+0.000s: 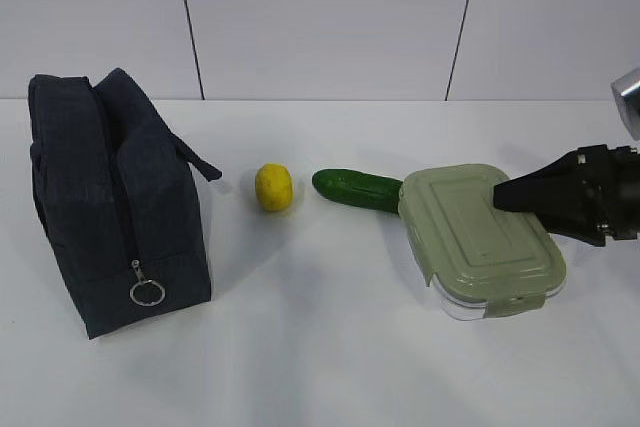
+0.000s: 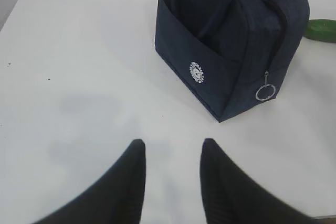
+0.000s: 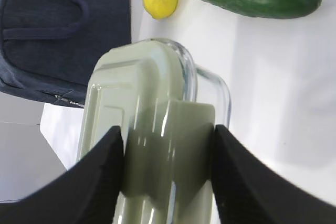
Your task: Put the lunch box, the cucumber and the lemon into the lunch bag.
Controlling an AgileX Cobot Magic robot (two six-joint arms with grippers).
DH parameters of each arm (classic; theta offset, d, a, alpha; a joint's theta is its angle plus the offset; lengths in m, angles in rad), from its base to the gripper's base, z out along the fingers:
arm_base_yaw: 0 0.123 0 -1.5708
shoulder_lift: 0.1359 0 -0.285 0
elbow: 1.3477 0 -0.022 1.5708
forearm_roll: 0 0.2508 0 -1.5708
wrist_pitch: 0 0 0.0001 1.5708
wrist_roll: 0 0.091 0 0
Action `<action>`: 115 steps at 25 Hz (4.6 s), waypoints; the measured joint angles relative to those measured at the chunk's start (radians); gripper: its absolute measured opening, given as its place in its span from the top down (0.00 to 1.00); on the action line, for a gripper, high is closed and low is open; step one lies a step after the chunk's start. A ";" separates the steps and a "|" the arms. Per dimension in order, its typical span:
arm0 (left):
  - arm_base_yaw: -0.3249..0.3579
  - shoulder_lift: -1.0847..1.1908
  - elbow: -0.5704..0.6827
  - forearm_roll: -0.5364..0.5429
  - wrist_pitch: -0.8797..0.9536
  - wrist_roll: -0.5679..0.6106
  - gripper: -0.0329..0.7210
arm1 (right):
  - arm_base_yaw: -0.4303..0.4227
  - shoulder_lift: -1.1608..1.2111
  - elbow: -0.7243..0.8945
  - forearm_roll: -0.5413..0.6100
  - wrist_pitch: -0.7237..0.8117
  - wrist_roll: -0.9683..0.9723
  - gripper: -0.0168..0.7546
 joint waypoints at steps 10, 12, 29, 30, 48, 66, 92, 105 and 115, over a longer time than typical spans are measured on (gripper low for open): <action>0.000 0.000 0.000 0.000 0.000 0.000 0.64 | 0.000 -0.226 0.002 -0.113 -0.025 0.218 0.47; 0.000 0.000 0.000 0.000 0.000 0.000 0.64 | 0.000 -0.259 0.004 -0.132 -0.025 0.258 0.47; -0.017 0.000 0.000 -0.052 0.000 0.000 0.64 | 0.000 -0.456 -0.007 -0.226 -0.015 0.482 0.47; -0.022 0.000 0.000 -0.070 -0.002 0.000 0.64 | 0.000 -0.458 -0.023 -0.253 -0.012 0.498 0.47; -0.066 0.404 -0.020 -0.395 -0.309 -0.109 0.43 | 0.000 -0.459 -0.174 -0.351 -0.022 0.630 0.47; -0.014 1.114 -0.275 -0.685 -0.490 -0.124 0.33 | 0.000 -0.459 -0.174 -0.356 -0.033 0.607 0.47; 0.052 1.567 -0.549 -0.633 -0.511 -0.155 0.36 | 0.000 -0.459 -0.174 -0.385 -0.047 0.578 0.47; 0.052 1.615 -0.549 -0.759 -0.542 -0.070 0.52 | 0.000 -0.459 -0.174 -0.397 -0.047 0.578 0.47; 0.052 1.615 -0.549 -0.764 -0.537 -0.047 0.87 | 0.000 -0.459 -0.174 -0.399 -0.047 0.578 0.47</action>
